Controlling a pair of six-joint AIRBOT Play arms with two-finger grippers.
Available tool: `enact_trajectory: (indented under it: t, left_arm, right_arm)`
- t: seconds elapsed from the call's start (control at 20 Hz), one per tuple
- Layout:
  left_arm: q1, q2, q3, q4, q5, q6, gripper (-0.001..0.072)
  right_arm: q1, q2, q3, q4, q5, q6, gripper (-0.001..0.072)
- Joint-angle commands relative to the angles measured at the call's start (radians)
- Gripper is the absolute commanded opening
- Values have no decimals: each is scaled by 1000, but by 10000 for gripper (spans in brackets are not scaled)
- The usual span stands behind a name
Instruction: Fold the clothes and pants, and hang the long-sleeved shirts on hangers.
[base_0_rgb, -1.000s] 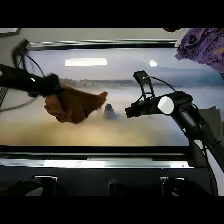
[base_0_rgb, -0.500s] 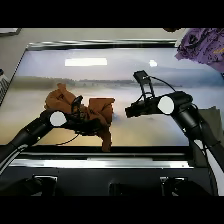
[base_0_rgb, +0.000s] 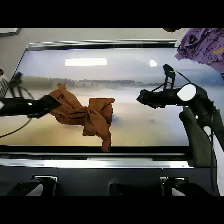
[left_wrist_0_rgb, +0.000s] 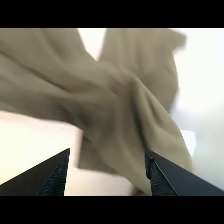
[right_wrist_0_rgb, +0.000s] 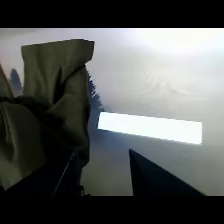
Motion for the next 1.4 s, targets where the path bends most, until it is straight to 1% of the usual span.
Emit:
enact_trajectory:
  t: [0.0,0.05,0.1,0.15,0.3,0.6,0.8,0.95,1.0,1.05,1.15,1.2,1.3,1.35]
  left_arm:
    - [199,54,16,19,-34,51,545]
    - [228,52,16,19,-34,51,545]
    - [247,50,16,19,-34,51,545]
    - [263,51,16,20,-33,51,544]
    - [284,51,16,20,-29,51,544]
    - [284,51,16,20,-30,51,544]
    - [284,50,16,20,-30,51,544]
    - [284,50,16,20,-29,51,544]
    - [284,50,16,20,-30,51,544]
    - [284,50,16,20,-30,51,544]
    - [284,50,16,20,-30,51,544]
    - [284,50,16,20,-30,51,545]
    - [284,47,16,20,-30,51,545]
    - [284,43,16,20,-31,47,544]
  right_arm:
    - [-95,-198,0,399,100,-242,453]
    - [-78,-268,0,449,126,-301,501]
    - [-59,-325,0,488,138,-351,503]
    - [-37,-375,0,526,138,-392,519]
    - [28,-455,0,581,79,-439,519]
    - [151,-474,3,596,-142,-438,518]
    - [196,-512,53,597,-197,-435,516]
    - [214,-557,103,586,-204,-392,508]
    - [214,-568,112,577,-203,-370,425]
    - [213,-575,120,568,-201,-354,387]
    - [214,-580,125,567,-206,-351,339]
    - [214,-580,125,564,-203,-352,271]
    - [213,-579,126,561,-172,-365,28]
    - [213,-577,126,560,-155,-367,31]
